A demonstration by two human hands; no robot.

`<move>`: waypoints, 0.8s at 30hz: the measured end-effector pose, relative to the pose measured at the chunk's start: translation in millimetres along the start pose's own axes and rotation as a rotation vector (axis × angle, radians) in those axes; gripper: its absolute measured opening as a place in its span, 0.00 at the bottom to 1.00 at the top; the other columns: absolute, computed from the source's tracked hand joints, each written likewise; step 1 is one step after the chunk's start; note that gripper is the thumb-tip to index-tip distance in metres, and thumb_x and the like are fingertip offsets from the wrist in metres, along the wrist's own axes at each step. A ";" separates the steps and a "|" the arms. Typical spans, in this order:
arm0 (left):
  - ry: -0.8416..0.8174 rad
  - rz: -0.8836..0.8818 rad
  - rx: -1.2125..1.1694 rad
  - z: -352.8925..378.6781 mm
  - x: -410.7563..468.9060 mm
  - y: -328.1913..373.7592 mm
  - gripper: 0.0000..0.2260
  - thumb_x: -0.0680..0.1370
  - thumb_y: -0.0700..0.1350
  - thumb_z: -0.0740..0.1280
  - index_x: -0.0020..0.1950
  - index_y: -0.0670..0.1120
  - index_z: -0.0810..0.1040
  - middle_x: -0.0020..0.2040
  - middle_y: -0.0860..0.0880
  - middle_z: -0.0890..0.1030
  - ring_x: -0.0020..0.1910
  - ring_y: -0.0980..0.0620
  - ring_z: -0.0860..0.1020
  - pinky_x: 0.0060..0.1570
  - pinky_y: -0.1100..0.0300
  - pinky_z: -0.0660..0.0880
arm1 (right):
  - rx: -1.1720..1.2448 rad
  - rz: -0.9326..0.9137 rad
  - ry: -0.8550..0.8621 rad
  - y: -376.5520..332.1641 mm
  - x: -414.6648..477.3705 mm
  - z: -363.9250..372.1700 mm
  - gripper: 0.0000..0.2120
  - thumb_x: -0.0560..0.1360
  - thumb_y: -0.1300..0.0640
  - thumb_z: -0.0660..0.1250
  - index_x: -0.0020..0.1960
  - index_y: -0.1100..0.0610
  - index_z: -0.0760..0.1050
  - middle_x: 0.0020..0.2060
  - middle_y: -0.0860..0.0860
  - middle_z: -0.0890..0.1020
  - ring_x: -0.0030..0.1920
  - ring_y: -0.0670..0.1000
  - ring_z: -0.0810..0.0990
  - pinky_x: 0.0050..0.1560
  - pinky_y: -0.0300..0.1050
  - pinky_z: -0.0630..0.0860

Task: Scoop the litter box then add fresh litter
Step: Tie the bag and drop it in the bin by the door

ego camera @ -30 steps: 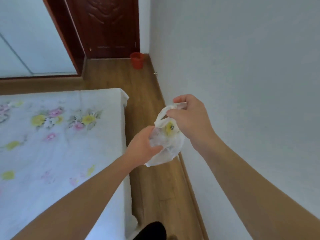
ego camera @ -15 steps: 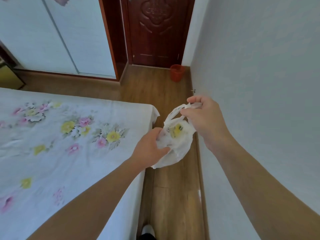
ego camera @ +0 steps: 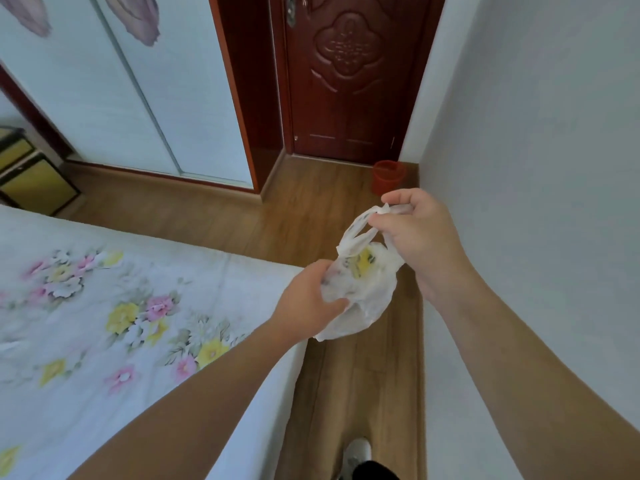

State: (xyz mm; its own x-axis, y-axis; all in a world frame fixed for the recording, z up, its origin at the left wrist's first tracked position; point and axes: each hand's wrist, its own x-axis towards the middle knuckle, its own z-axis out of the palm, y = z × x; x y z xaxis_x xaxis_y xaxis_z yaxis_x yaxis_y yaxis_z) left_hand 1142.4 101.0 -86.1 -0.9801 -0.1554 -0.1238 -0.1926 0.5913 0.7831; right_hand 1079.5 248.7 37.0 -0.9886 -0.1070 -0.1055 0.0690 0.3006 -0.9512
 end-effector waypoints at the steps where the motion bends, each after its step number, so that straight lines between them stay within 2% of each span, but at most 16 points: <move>1: -0.014 -0.012 -0.023 -2.7 19.9 7.3 0.18 0.76 0.47 0.72 0.64 0.49 0.74 0.53 0.56 0.77 0.46 0.57 0.77 0.51 0.68 0.76 | -0.002 -0.003 -0.014 -5.0 22.4 -0.7 0.13 0.74 0.57 0.72 0.56 0.46 0.76 0.52 0.44 0.79 0.56 0.50 0.79 0.58 0.53 0.80; 3: -0.028 -0.024 -0.056 -7.2 59.2 16.2 0.16 0.78 0.47 0.71 0.63 0.47 0.74 0.51 0.56 0.76 0.42 0.62 0.76 0.49 0.72 0.76 | -0.009 -0.008 -0.031 -15.3 66.1 -1.3 0.14 0.73 0.57 0.72 0.56 0.46 0.76 0.51 0.44 0.79 0.55 0.49 0.79 0.57 0.52 0.81; 6: 0.033 -0.006 -0.034 -14.7 116.4 21.1 0.18 0.75 0.53 0.73 0.63 0.52 0.74 0.52 0.56 0.79 0.48 0.59 0.79 0.51 0.66 0.76 | -0.001 -0.011 -0.053 -28.9 130.2 0.9 0.14 0.73 0.58 0.73 0.56 0.46 0.76 0.51 0.45 0.79 0.53 0.49 0.80 0.55 0.50 0.81; 8: 0.040 -0.033 -0.042 -20.2 160.8 21.6 0.19 0.74 0.56 0.73 0.62 0.54 0.74 0.52 0.57 0.80 0.49 0.57 0.80 0.49 0.70 0.73 | -0.004 -0.008 -0.064 -35.2 173.8 4.8 0.15 0.73 0.57 0.73 0.56 0.46 0.76 0.51 0.45 0.79 0.53 0.49 0.80 0.55 0.50 0.81; 10: 0.028 -0.073 -0.088 -26.6 208.5 21.5 0.18 0.75 0.53 0.73 0.63 0.53 0.74 0.53 0.56 0.79 0.46 0.59 0.79 0.45 0.72 0.75 | -0.008 -0.002 -0.070 -39.3 219.2 10.4 0.14 0.73 0.57 0.73 0.56 0.46 0.76 0.52 0.45 0.79 0.54 0.49 0.79 0.56 0.52 0.81; 12: 0.032 -0.049 -0.076 -32.5 256.0 18.2 0.18 0.75 0.52 0.73 0.62 0.53 0.74 0.53 0.56 0.80 0.46 0.59 0.79 0.48 0.68 0.77 | -0.010 0.003 -0.060 -42.1 263.5 16.9 0.14 0.73 0.57 0.73 0.56 0.46 0.76 0.52 0.45 0.79 0.54 0.49 0.79 0.57 0.53 0.80; 16: 0.015 0.021 -0.026 -44.3 347.0 16.6 0.15 0.72 0.59 0.73 0.55 0.61 0.74 0.48 0.61 0.80 0.47 0.61 0.80 0.49 0.64 0.78 | -0.004 0.021 -0.016 -51.8 346.6 24.9 0.14 0.73 0.57 0.73 0.56 0.47 0.76 0.52 0.47 0.80 0.54 0.49 0.80 0.56 0.53 0.81; 20: -0.026 0.053 -0.023 -57.5 430.8 28.2 0.13 0.71 0.58 0.74 0.53 0.60 0.75 0.46 0.59 0.81 0.45 0.60 0.81 0.50 0.57 0.81 | 0.038 0.041 0.016 -67.9 422.3 23.3 0.15 0.72 0.58 0.73 0.56 0.48 0.77 0.52 0.48 0.80 0.54 0.50 0.81 0.57 0.53 0.80; 24: -0.059 0.046 -0.001 -65.8 509.7 36.9 0.12 0.71 0.57 0.73 0.51 0.60 0.74 0.44 0.60 0.81 0.43 0.60 0.81 0.47 0.57 0.81 | 0.056 0.061 0.022 -77.5 497.4 21.0 0.14 0.73 0.58 0.73 0.56 0.48 0.77 0.51 0.48 0.80 0.52 0.50 0.82 0.56 0.52 0.81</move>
State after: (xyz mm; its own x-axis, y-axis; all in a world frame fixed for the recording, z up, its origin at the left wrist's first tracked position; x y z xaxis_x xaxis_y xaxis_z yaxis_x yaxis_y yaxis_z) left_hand 638.9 -8.4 -80.2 -0.9890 -0.0815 -0.1237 -0.1478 0.5956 0.7896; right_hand 585.3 152.2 52.2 -0.9850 -0.0693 -0.1582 0.1361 0.2526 -0.9579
